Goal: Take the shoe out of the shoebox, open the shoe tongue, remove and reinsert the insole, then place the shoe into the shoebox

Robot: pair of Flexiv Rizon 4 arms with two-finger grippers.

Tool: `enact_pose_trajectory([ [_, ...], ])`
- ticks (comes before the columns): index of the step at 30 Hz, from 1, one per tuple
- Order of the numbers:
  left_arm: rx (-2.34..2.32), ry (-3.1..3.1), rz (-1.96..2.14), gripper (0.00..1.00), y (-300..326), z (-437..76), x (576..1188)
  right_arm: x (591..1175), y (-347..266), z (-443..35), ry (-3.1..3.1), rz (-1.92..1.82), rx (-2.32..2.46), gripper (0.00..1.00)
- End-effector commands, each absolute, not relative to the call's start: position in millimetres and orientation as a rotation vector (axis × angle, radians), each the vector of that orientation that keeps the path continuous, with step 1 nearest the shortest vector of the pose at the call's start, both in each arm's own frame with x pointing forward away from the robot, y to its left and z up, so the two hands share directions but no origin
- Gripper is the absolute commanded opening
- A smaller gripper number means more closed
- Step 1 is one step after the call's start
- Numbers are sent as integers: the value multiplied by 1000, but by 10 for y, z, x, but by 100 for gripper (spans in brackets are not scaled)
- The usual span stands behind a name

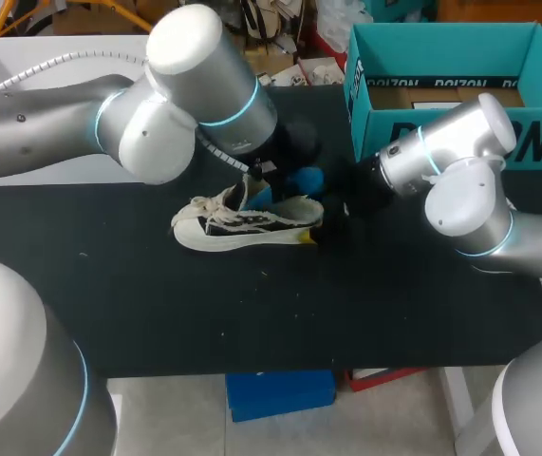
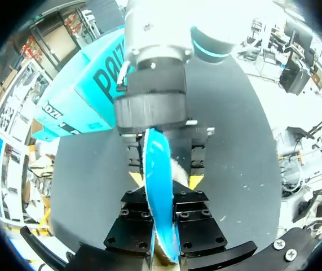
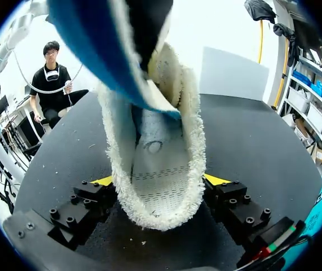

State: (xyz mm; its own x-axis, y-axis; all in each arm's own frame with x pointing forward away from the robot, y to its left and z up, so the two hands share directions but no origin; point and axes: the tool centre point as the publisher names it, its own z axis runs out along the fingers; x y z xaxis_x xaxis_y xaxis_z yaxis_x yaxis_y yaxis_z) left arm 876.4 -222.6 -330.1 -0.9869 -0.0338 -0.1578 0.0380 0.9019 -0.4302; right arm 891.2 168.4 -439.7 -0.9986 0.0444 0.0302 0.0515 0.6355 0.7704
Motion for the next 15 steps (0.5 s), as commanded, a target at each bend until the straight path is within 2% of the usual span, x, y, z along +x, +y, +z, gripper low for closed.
enact_pose_trajectory([
  [1,15,2881,-780,0,-2167,-2959,8700,8903,1698,-4418,-2836,-1329,-84,0],
  [15,-24,2736,-1132,0,-2473,-1958,8350,8903,1698,-4418,-2836,-1329,-84,0],
])
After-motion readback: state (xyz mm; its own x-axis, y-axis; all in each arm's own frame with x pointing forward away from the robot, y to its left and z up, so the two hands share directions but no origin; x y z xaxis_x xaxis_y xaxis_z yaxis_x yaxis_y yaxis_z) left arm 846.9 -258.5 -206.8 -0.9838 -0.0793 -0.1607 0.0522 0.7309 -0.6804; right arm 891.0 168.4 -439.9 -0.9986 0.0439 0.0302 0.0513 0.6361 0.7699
